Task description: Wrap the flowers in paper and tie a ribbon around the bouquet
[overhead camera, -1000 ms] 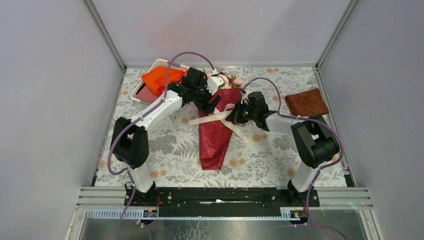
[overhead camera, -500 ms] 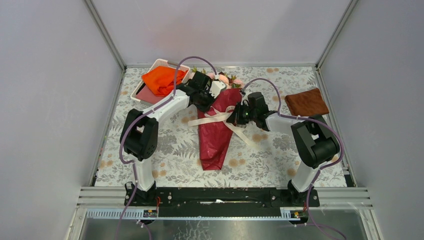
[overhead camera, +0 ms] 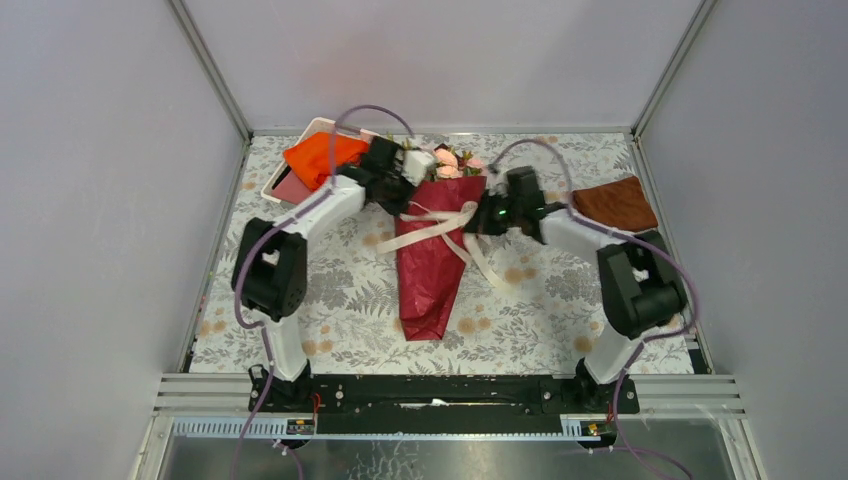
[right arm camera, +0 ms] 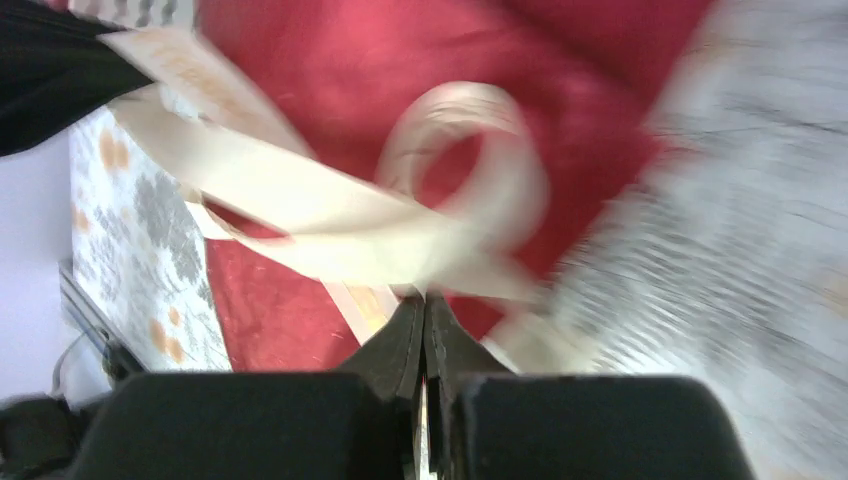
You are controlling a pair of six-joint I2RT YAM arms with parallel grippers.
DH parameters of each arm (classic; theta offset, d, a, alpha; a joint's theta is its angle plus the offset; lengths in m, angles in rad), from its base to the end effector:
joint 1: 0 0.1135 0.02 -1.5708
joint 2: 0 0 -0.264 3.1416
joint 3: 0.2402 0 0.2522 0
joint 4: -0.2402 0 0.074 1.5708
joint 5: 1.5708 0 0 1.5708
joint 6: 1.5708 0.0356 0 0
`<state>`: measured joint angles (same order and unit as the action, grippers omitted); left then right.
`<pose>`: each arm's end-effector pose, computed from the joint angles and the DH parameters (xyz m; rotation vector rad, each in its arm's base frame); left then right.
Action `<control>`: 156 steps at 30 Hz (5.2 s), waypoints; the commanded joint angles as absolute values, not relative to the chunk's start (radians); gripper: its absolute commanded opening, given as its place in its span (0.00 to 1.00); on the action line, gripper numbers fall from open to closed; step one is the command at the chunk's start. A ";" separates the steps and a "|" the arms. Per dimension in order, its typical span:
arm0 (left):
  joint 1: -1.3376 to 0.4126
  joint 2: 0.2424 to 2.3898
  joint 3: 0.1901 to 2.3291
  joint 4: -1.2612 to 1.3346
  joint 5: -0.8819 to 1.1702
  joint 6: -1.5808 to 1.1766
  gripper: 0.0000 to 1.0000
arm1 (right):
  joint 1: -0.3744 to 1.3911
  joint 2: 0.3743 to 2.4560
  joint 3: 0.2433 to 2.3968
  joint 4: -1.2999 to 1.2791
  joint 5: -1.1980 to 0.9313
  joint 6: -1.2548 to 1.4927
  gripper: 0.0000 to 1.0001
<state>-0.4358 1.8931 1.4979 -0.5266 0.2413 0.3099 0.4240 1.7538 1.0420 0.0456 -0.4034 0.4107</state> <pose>0.3757 -0.1843 0.2385 1.0004 2.2790 -0.3535 0.3375 0.1677 0.1925 -0.2457 2.3164 0.8898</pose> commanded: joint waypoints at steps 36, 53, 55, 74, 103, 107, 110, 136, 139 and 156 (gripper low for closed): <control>0.578 1.571 0.989 -0.306 0.470 0.459 0.00 | -0.631 1.228 0.666 0.197 -0.399 0.654 0.00; -0.217 1.405 1.275 -0.992 0.679 0.812 0.62 | 0.171 1.173 1.098 0.067 -0.514 0.454 0.00; -0.332 1.398 1.269 -1.018 0.627 0.903 0.82 | 0.200 1.170 1.131 0.086 -0.521 0.466 0.00; -0.834 1.729 1.073 -0.397 0.375 1.107 0.83 | 0.274 1.232 1.345 0.154 -0.527 0.545 0.00; -0.810 1.596 1.437 -0.882 0.716 0.858 0.91 | 0.278 1.276 1.506 0.084 -0.571 0.480 0.00; -0.700 1.592 1.551 -0.916 0.780 0.807 0.93 | 0.278 1.257 1.499 0.078 -0.575 0.477 0.00; -0.616 1.608 1.553 -0.726 0.758 0.603 0.93 | 0.278 1.241 1.500 0.062 -0.563 0.466 0.00; -0.498 1.640 1.329 -0.358 0.838 0.434 0.00 | 0.272 0.968 1.107 -0.260 -0.183 0.376 0.00; -0.492 1.624 1.323 -0.348 0.808 0.418 0.00 | 0.270 0.967 0.984 -0.412 0.120 0.408 0.01; -0.514 1.636 1.282 -0.335 0.827 0.411 0.00 | 0.514 1.056 0.534 0.560 -0.468 0.212 0.86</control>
<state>-0.5045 1.6463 1.2922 -0.3950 0.8158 0.4232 0.5098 0.9756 0.6003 0.0788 -0.2993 0.2203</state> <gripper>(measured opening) 0.006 0.895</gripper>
